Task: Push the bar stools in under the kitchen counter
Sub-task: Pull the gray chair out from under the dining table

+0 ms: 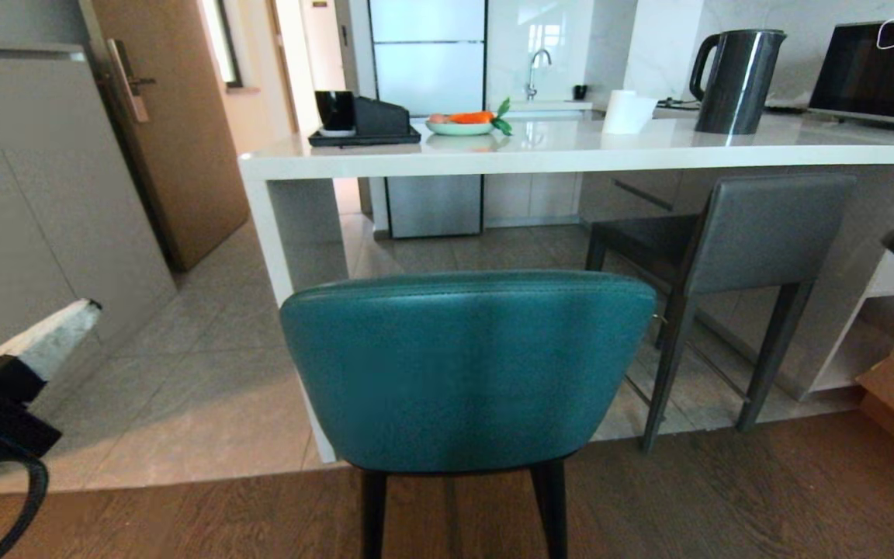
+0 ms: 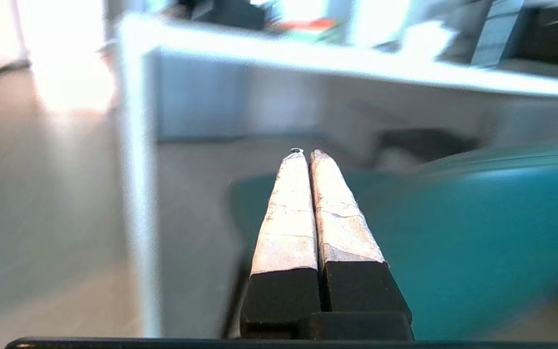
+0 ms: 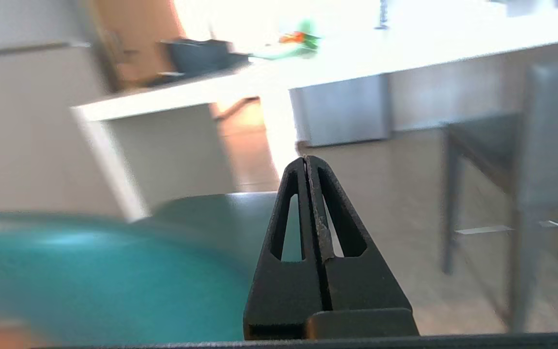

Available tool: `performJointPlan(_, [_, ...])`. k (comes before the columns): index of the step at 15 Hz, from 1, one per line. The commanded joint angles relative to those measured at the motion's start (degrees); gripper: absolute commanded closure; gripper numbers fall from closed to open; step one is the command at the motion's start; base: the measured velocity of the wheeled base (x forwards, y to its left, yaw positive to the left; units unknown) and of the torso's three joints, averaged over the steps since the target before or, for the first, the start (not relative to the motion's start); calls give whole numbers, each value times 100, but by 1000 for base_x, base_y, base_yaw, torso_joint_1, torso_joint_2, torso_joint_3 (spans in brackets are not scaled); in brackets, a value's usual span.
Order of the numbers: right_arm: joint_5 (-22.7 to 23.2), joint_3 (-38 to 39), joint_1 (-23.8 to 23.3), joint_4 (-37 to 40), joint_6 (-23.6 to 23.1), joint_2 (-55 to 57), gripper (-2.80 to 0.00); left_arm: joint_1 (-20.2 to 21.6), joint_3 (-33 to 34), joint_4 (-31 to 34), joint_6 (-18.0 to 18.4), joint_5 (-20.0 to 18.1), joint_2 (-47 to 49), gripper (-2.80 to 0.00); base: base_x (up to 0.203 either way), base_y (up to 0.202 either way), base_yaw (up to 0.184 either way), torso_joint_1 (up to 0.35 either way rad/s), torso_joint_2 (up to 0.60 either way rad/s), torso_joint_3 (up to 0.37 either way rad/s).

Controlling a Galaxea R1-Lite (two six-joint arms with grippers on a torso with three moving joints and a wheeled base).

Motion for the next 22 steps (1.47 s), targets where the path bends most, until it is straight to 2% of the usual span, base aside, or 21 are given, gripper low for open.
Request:
performJointPlan(1, [285,-416,-4,2106,85,-1929,0,-17,-734,2380,-254,-459,-2079,0,0,0,0,0,0,0])
performJointPlan(3, [467,-702,-5,3084,112,-2821,0,8,-1584,4191,-437,-805,-3143,0,0,0,0,0,0,0])
performJointPlan(5, [546,-895,-7,4034,106,-3742,0,115,-2147,5300,-508,-987,-4053,0,0,0,0,0,0,0])
performJointPlan(7, [426,-1180,-16,5156,18,-4503,0,233,-2538,6571,-254,-1000,-4877,0,0,0,0,0,0,0])
performJointPlan(8, [9,-1489,-21,5584,71,-4604,0,238,-2720,7143,-36,-830,-5153,0,0,0,0,0,0,0])
performJointPlan(9, [-253,-1651,-25,5844,36,-4572,0,236,-2775,7435,277,-606,-5267,0,0,0,0,0,0,0])
performJointPlan(10, [-276,-1623,-26,5861,-360,-4565,0,223,-2598,7471,543,-515,-5287,0,0,0,0,0,0,0])
performJointPlan(11, [-306,-1530,-26,5858,-935,-4563,0,211,-2254,7486,913,-262,-5321,0,0,0,0,0,0,0])
performJointPlan(12, [-417,-1403,-26,5840,-1631,-4562,0,197,-1897,7490,1224,224,-5423,0,0,0,0,0,0,0])
performJointPlan(13, [-779,-1220,-27,5789,-2225,-4561,0,174,-1581,7495,1388,665,-5627,0,0,0,0,0,0,0])
performJointPlan(14, [-1245,-1028,-27,5675,-2379,-4561,0,155,-1374,7508,1452,863,-5875,0,0,0,0,0,0,0])
performJointPlan(15, [-1689,-867,-27,5540,-2255,-4561,0,143,-1143,7525,1490,976,-6104,0,0,0,0,0,0,0])
performJointPlan(16, [-2253,-673,-27,5428,-2084,-4561,0,146,-884,7506,1522,1243,-6176,0,0,0,0,0,0,0])
performJointPlan(17, [-2662,-379,-27,5179,-1988,-4561,0,140,-730,7448,1539,1698,-6196,0,0,0,0,0,0,0])
performJointPlan(18, [-2840,-17,-27,4641,-1934,-4561,0,143,-573,7393,1547,1845,-6206,0,0,0,0,0,0,0])
performJointPlan(20, [-2962,791,-27,3703,-2021,-4558,0,150,-341,7291,1565,1819,-6209,0,0,0,0,0,0,0])
performJointPlan(22, [-2984,1501,-27,3299,-2179,-4554,0,146,-34,7232,1555,1789,-6209,0,0,0,0,0,0,0])
